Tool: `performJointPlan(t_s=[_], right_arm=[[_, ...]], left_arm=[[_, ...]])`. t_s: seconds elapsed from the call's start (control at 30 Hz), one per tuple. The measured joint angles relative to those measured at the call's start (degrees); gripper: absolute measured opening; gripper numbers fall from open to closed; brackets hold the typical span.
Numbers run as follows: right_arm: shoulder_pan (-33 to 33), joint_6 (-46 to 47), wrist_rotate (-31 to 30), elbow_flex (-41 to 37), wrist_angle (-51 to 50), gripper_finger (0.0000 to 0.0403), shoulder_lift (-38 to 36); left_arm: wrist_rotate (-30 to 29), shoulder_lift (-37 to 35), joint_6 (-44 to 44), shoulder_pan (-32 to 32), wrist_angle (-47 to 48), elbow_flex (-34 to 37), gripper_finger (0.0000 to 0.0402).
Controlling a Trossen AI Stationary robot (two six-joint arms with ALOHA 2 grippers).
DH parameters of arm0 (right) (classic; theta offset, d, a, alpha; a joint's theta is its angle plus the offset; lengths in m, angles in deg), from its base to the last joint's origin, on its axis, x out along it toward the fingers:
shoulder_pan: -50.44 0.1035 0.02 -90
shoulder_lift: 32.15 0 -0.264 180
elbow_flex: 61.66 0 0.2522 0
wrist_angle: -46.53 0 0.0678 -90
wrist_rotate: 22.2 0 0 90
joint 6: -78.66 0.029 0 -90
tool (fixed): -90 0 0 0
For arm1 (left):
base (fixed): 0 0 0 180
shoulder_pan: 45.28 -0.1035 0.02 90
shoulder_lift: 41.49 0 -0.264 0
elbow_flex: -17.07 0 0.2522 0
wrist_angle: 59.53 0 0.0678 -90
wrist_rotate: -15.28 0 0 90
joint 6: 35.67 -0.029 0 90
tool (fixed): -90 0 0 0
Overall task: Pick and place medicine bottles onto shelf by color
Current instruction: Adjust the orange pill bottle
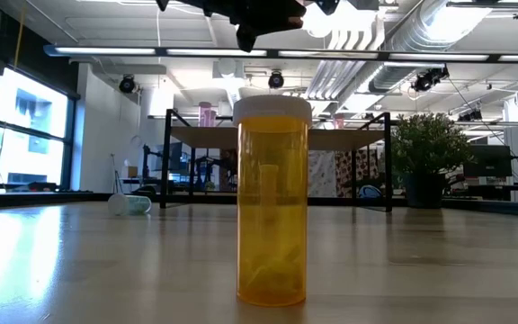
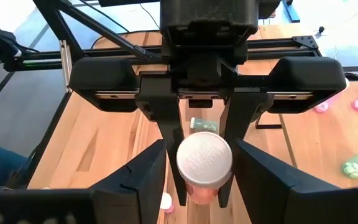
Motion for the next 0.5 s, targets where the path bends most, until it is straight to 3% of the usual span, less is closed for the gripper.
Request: performJointPlan(t_s=[0.23, 0.5], right_arm=[[0.0, 0.9, 0.1, 0.0, 0.0, 0.0120, 0.0], [0.0, 1.3, 0.0, 0.0, 0.0, 0.0112, 0.0]], left_arm=[[0.0, 0.0, 0.4, 0.0, 0.0, 0.0, 0.0097], [0.0, 0.0, 0.5, 0.0, 0.0, 0.0, 0.0099]])
